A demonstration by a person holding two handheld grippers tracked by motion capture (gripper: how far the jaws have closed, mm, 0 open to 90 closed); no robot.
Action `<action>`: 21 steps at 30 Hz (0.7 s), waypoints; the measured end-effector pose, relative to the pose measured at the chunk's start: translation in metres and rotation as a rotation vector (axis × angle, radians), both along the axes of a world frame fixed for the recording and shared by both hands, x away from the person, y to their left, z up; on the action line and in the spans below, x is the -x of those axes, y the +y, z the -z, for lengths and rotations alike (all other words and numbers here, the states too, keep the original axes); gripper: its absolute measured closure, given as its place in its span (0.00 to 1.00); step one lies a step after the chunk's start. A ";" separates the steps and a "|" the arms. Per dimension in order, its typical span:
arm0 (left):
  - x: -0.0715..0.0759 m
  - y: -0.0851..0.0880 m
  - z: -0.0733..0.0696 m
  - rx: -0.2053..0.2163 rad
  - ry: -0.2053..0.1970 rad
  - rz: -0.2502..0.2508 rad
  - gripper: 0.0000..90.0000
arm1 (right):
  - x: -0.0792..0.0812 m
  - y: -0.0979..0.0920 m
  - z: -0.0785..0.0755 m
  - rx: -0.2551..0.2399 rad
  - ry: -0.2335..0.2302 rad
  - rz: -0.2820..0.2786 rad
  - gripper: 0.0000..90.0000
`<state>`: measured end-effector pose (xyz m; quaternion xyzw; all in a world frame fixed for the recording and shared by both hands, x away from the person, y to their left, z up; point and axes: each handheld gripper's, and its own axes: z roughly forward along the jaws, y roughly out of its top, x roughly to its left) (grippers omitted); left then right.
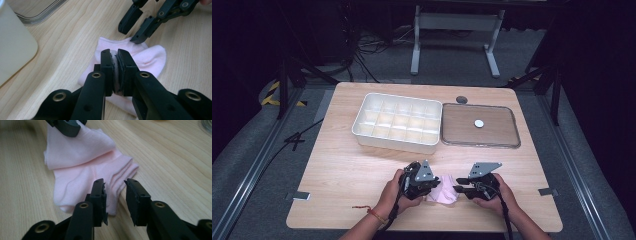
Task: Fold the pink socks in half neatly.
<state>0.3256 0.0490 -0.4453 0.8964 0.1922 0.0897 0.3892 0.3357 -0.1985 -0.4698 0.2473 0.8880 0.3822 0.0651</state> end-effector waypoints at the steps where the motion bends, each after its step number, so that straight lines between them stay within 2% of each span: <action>1: 0.000 -0.001 0.000 0.007 0.003 0.003 0.93 | 0.000 0.001 0.000 -0.001 0.002 0.001 0.80; 6: 0.001 -0.008 -0.001 -0.004 0.003 0.019 0.93 | -0.001 0.005 0.002 -0.008 0.029 -0.013 0.87; 8: 0.001 -0.010 -0.001 0.000 0.009 0.018 0.93 | -0.001 0.006 0.002 -0.007 0.031 -0.014 0.88; 11: 0.000 -0.015 0.002 -0.022 0.010 0.022 0.93 | -0.001 0.006 0.003 -0.014 0.035 -0.015 0.88; 17: -0.003 -0.022 0.005 -0.018 0.023 0.015 0.92 | -0.001 0.007 0.003 -0.013 0.030 -0.016 0.88; 21: -0.001 -0.023 0.004 0.012 0.018 0.009 0.85 | 0.000 0.006 0.002 -0.010 0.025 -0.015 0.85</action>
